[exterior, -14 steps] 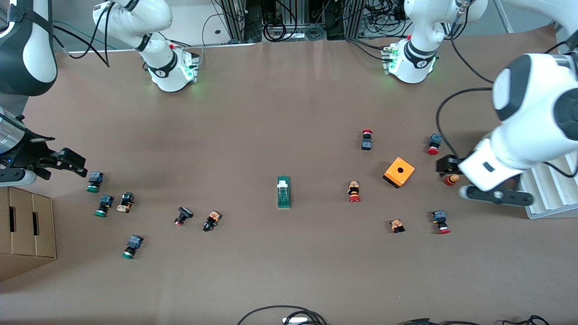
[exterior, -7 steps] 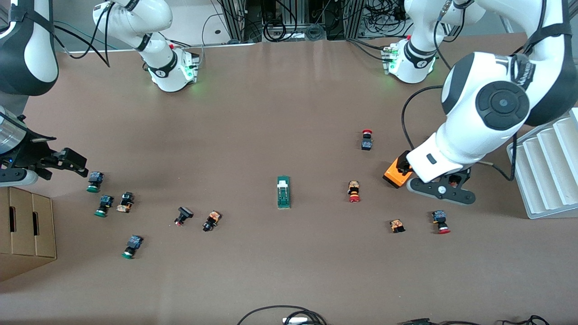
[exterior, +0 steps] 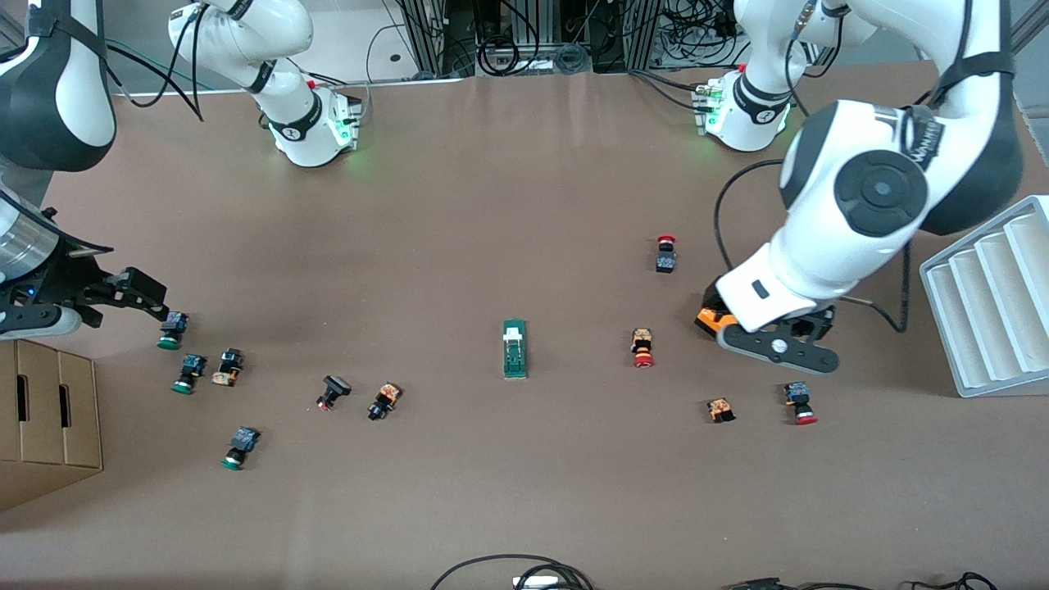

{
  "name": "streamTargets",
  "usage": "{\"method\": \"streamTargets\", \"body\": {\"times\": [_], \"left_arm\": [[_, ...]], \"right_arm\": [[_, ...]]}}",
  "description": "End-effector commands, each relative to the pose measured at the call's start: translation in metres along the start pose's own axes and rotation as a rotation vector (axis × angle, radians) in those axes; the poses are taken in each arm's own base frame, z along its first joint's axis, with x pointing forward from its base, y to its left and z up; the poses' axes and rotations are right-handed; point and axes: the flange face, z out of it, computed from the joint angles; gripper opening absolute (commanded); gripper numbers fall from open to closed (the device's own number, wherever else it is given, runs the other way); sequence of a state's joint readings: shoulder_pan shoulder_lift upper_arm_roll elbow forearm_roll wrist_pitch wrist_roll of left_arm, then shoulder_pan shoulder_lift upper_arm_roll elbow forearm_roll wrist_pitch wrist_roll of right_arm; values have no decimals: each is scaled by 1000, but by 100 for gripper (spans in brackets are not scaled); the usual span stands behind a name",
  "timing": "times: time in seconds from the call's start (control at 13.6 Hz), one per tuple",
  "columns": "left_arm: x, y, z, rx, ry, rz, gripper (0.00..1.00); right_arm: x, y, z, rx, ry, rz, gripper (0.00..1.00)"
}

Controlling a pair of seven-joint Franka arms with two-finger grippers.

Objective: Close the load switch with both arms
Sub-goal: 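Move the left gripper over the green load switch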

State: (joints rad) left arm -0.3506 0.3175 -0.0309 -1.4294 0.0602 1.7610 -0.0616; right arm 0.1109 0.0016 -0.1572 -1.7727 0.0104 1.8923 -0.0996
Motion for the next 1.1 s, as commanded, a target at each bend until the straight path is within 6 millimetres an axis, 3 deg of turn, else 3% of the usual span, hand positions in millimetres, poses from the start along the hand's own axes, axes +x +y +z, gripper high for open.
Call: {"method": "streamTargets", "body": {"times": [0.0, 0.29, 0.51, 0.66, 0.81, 0.96, 1.03], "left_arm": [[8, 34, -9, 1, 83, -76, 100], [22, 90, 0, -11, 197, -126, 100], [24, 102, -6, -15, 259, -175, 100], [21, 128, -10, -31, 283, -189, 100], [16, 165, -10, 1, 342, -197, 100], [13, 189, -11, 2, 392, -272, 100], [4, 214, -8, -11, 399, -283, 100]], "right_arm": [[2, 0, -4, 0, 14, 9, 100], [2, 0, -5, 0, 15, 9, 100], [1, 0, -6, 1, 12, 9, 100], [2, 1, -4, 0, 11, 11, 100], [2, 1, -5, 0, 12, 11, 100], [2, 1, -6, 0, 14, 12, 100], [2, 0, -5, 1, 12, 11, 100]]}}
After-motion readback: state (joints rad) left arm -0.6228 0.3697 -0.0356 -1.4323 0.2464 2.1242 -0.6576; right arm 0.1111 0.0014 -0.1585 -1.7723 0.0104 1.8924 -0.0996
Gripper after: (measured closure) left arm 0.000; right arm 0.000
